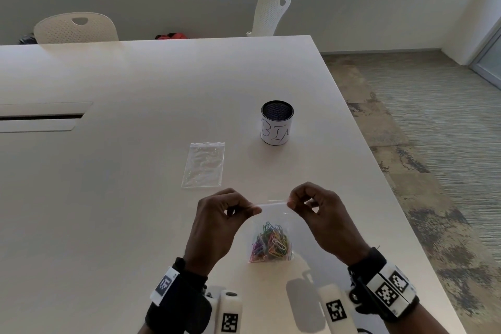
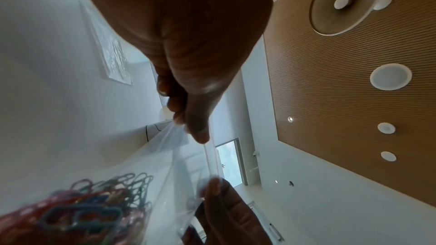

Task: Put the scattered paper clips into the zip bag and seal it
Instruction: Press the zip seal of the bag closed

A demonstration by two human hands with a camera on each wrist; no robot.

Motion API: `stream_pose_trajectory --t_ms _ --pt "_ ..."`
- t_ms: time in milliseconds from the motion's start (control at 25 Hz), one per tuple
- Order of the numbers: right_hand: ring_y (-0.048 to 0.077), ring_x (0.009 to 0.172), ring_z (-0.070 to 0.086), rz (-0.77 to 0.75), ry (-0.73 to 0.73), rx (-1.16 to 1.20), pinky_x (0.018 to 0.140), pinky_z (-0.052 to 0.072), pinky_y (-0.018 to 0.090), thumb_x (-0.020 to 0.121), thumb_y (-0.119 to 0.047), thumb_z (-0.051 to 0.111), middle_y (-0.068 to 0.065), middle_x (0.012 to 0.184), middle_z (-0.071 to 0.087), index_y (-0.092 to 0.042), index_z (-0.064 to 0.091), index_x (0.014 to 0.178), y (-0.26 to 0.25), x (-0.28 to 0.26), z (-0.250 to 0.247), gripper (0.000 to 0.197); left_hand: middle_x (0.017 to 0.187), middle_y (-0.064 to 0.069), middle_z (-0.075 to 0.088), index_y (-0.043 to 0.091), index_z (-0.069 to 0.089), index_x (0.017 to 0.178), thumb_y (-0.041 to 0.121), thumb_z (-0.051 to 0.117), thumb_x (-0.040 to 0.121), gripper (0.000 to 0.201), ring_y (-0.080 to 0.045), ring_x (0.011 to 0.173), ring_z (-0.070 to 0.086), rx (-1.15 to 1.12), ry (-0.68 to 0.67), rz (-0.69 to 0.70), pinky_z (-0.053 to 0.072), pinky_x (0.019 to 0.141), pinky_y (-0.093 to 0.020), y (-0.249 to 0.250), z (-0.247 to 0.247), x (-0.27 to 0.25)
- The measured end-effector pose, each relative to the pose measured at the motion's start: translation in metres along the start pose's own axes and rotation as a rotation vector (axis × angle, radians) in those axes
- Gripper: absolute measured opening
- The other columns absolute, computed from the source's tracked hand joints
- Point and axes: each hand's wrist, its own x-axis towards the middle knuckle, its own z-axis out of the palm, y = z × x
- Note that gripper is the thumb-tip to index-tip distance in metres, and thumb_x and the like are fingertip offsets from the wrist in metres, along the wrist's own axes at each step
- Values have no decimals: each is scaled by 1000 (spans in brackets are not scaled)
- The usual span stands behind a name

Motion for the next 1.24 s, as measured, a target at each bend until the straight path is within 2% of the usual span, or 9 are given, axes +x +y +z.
stream_pose_trajectory --t_ms 160,280,400,600,720,840,960,1080,1240 --pt "10 91 69 71 -106 165 85 52 30 92 -19 77 2 97 76 -19 70 92 1 -3 -13 7 82 10 74 27 85 82 34 85 79 8 -14 75 65 -43 -58 14 50 69 -21 12 -8 2" --pt "17 128 62 88 -398 302 105 51 35 85 -14 83 2 134 67 -17 57 133 1 -6 -22 55 84 9 76 26 85 86 29 85 83 5 -14 79 68 -60 -140 75 51 74 -23 30 -10 6" --pt "20 128 62 9 -560 172 106 54 37 79 -13 89 -1 140 61 -18 57 140 -4 -3 -8 68 85 8 76 22 85 89 28 83 85 7 -18 78 70 -66 -190 111 56 73 -27 45 -13 16" --pt "30 100 76 81 -351 382 91 61 41 87 -2 80 16 106 79 -1 71 112 -10 9 19 27 78 5 77 20 85 85 21 84 82 4 -9 71 71 -116 -61 88 56 72 -23 46 -32 41" --pt "28 97 76 172 -362 418 87 61 37 90 -2 77 20 106 78 4 71 109 -10 18 26 21 77 -10 80 17 85 89 7 84 82 12 -16 68 69 -308 178 -93 57 75 -37 35 -43 49" --pt "24 87 76 276 -267 301 78 62 31 87 -4 80 22 104 78 4 72 105 -8 39 37 21 89 -1 82 24 81 102 16 83 88 16 -14 79 75 -206 325 -129 62 78 -39 19 -59 48" --pt "24 78 75 413 -169 227 73 65 36 79 -7 88 27 100 77 3 70 101 1 68 52 30 89 -2 79 27 76 107 14 78 92 19 -20 79 76 -172 344 -159 62 78 -46 11 -71 37" --pt "28 85 74 441 -91 -10 82 64 46 65 -28 98 16 98 74 -9 62 102 3 86 69 56 87 -4 78 27 73 109 13 77 93 22 -20 75 75 -144 309 -187 62 76 -45 0 -77 19" --pt "28 121 53 190 11 -633 105 48 39 75 -47 87 10 131 54 -10 40 141 -6 83 80 89 86 0 78 32 73 106 16 78 92 22 -17 74 76 -28 201 -254 63 74 -33 -17 -89 -16"
